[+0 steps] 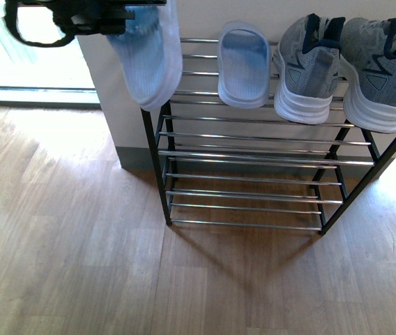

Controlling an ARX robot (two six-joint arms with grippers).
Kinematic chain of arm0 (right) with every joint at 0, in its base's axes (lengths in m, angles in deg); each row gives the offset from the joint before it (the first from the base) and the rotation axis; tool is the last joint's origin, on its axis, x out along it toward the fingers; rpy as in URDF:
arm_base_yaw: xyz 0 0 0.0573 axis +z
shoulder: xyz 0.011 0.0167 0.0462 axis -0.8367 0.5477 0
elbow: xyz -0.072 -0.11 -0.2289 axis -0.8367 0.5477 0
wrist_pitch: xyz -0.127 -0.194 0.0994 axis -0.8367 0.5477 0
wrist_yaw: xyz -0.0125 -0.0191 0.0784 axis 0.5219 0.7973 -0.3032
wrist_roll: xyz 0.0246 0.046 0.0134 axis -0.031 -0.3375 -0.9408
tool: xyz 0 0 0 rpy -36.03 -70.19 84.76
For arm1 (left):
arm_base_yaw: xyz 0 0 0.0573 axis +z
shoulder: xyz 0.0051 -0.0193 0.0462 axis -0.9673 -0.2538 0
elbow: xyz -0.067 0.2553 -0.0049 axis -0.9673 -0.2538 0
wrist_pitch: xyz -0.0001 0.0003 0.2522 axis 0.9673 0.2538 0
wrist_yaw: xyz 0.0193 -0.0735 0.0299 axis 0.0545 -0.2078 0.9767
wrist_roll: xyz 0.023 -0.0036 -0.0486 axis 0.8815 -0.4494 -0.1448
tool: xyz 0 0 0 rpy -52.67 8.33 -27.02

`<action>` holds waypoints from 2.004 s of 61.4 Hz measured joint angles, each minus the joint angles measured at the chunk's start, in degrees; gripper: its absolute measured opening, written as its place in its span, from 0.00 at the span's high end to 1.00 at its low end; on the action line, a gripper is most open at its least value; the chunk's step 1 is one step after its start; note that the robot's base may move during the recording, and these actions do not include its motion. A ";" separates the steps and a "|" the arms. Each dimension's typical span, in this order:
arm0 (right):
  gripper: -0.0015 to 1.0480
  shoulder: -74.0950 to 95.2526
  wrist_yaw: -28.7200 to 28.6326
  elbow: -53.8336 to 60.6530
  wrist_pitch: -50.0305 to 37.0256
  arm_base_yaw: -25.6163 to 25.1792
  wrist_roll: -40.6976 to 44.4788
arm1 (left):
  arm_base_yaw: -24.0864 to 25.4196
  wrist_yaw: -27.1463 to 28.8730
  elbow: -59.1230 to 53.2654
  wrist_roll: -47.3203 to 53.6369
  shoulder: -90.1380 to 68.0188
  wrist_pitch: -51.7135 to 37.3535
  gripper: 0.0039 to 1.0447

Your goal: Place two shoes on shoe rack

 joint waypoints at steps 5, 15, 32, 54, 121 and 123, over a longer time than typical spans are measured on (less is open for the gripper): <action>0.09 0.00 0.00 0.00 0.00 0.00 0.00 | 0.04 -1.11 7.39 0.98 -4.76 2.97 0.98; 0.09 0.00 0.00 0.00 0.00 0.00 0.00 | 0.02 -2.99 21.62 2.91 -13.55 8.59 0.98; 0.09 0.00 0.00 0.00 0.00 0.00 0.00 | -0.28 -3.17 43.12 7.72 -26.34 20.44 0.98; 0.09 0.00 0.00 0.00 0.00 0.00 0.00 | -1.27 2.12 58.16 19.47 -33.94 28.48 0.84; 0.09 0.00 0.00 0.00 0.00 0.00 0.00 | -1.29 1.88 39.26 9.81 -22.53 22.64 0.09; 0.09 0.00 -0.02 0.00 0.00 0.00 0.00 | -1.29 1.97 39.65 10.05 -22.95 23.02 0.09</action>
